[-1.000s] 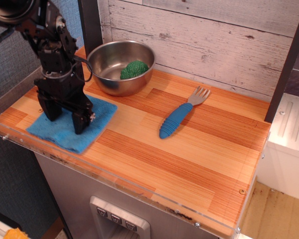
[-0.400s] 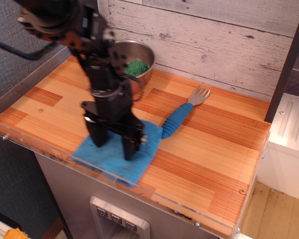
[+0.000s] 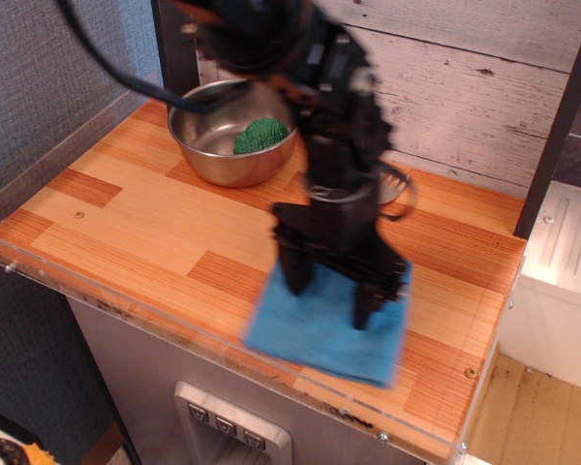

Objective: Move the blue color cloth to the right edge of the table.

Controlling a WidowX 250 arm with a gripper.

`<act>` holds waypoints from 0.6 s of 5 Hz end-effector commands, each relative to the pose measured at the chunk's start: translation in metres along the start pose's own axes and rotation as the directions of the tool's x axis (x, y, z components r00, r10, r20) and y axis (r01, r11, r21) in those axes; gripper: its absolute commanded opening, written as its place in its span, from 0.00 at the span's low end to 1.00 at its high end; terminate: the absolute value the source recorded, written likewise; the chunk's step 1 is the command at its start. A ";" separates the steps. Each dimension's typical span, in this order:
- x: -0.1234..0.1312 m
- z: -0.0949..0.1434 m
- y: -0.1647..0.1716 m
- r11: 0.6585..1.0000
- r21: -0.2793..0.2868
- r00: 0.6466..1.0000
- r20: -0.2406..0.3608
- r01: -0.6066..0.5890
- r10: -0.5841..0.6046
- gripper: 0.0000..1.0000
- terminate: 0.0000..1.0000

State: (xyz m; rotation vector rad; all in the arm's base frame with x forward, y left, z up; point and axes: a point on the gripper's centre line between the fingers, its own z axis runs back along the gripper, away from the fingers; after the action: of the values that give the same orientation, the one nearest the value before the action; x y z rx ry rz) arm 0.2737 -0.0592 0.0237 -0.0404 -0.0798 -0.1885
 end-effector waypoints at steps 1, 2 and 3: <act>0.003 0.006 -0.042 0.998 0.016 0.998 0.000 0.067 -0.067 1.00 0.00; 0.000 0.004 -0.047 0.996 0.011 0.996 -0.004 0.088 -0.088 1.00 0.00; -0.003 0.005 -0.044 0.996 0.017 0.996 -0.009 0.091 -0.091 1.00 0.00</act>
State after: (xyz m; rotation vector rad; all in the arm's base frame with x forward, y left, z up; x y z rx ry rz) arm 0.2625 -0.1002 0.0202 -0.0132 -0.0475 -0.2708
